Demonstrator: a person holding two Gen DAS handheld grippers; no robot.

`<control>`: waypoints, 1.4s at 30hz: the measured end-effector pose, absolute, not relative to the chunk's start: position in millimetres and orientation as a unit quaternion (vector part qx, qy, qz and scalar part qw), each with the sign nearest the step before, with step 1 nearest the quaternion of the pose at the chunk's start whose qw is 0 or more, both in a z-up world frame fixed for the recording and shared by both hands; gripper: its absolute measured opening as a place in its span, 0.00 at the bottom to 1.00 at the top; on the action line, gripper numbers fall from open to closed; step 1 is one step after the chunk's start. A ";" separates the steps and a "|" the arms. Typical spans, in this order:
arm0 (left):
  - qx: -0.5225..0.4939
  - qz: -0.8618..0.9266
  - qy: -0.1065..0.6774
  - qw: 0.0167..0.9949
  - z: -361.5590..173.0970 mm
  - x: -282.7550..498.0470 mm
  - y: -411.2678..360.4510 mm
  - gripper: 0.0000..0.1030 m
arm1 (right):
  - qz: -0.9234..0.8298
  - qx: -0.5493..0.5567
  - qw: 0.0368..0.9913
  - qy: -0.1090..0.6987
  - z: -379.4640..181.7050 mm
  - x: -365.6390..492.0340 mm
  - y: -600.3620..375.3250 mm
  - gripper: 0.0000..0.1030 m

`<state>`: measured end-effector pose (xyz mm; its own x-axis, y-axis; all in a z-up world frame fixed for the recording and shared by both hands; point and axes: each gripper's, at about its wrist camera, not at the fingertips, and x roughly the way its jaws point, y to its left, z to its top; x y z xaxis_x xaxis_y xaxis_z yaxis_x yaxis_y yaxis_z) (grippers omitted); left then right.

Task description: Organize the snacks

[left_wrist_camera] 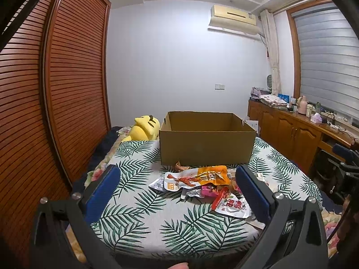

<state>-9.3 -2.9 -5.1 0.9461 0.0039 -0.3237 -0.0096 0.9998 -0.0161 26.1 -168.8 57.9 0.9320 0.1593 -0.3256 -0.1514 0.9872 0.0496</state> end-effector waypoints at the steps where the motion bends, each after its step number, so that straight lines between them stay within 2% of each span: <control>1: -0.008 0.004 0.165 0.986 -4.4 -8.7 -3.1 1.00 | 0.079 0.012 0.983 0.166 57.7 26.2 -168.7 1.00; 42: -0.009 0.005 0.171 0.985 -12.6 -10.7 -1.7 1.00 | 0.077 0.014 0.981 0.175 51.1 27.5 -169.0 1.00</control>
